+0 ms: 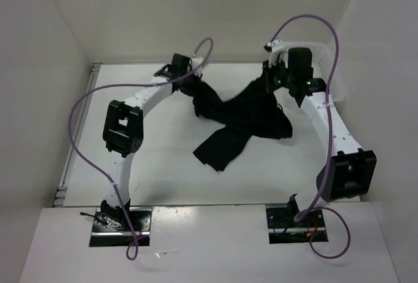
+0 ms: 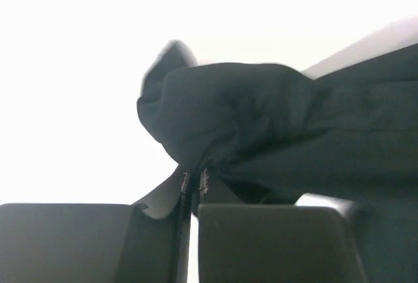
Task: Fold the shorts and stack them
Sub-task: Flatten the shorts out
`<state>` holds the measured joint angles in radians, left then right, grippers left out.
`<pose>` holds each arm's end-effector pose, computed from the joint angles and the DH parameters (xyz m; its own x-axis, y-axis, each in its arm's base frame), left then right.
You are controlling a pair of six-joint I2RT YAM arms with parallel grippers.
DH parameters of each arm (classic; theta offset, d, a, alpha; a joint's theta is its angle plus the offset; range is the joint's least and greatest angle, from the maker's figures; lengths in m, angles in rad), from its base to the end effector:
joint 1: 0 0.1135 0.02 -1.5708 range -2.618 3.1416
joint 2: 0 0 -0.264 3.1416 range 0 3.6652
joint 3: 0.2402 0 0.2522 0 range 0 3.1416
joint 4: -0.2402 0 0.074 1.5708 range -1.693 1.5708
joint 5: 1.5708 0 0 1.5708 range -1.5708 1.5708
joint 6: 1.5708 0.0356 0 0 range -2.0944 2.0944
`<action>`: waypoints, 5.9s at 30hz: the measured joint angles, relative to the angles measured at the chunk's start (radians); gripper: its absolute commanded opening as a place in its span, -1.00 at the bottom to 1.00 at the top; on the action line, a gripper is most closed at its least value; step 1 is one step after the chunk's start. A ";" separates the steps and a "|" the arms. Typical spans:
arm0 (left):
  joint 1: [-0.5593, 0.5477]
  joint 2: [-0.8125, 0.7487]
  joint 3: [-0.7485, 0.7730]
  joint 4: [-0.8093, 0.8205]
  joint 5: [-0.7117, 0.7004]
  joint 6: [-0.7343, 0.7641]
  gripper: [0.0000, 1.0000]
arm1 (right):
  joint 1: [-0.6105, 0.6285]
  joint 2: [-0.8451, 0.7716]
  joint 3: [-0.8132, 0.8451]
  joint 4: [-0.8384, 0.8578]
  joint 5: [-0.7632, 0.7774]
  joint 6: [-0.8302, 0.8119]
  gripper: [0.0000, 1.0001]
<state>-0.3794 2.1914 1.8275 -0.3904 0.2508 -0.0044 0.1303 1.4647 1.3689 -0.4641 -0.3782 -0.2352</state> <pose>0.4638 -0.1944 0.2229 -0.6384 0.2500 -0.7280 0.5240 0.8339 -0.1732 0.3278 0.0562 0.3554 -0.4117 -0.2724 -0.8697 -0.5418 0.8405 -0.0067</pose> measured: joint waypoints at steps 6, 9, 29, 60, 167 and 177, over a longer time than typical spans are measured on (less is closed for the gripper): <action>0.171 -0.137 0.285 0.008 -0.150 -0.003 -1.00 | 0.000 0.083 0.271 0.129 0.021 0.066 -1.00; 0.190 -0.317 0.279 0.006 -0.180 -0.003 -1.00 | 0.005 0.089 0.305 0.164 0.002 0.078 -1.00; -0.006 -0.790 -0.694 -0.383 -0.224 0.002 0.27 | 0.139 -0.021 -0.332 -0.190 0.056 -0.481 -0.19; 0.146 -0.340 -0.533 -0.274 -0.116 0.001 0.46 | -0.015 0.047 -0.344 -0.209 -0.030 -0.346 0.21; 0.244 -0.288 -0.565 -0.134 -0.362 0.000 -1.00 | 0.357 -0.041 -0.618 -0.087 0.234 -0.772 -1.00; 0.245 -0.228 -0.485 -0.102 -0.440 0.001 -1.00 | 0.358 -0.209 -0.623 -0.190 0.215 -0.899 -1.00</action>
<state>-0.1345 1.9633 1.3426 -0.4923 -0.1890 -0.0036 0.4885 1.2556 0.7456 -0.6544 -0.1635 -1.1339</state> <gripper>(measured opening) 0.010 0.022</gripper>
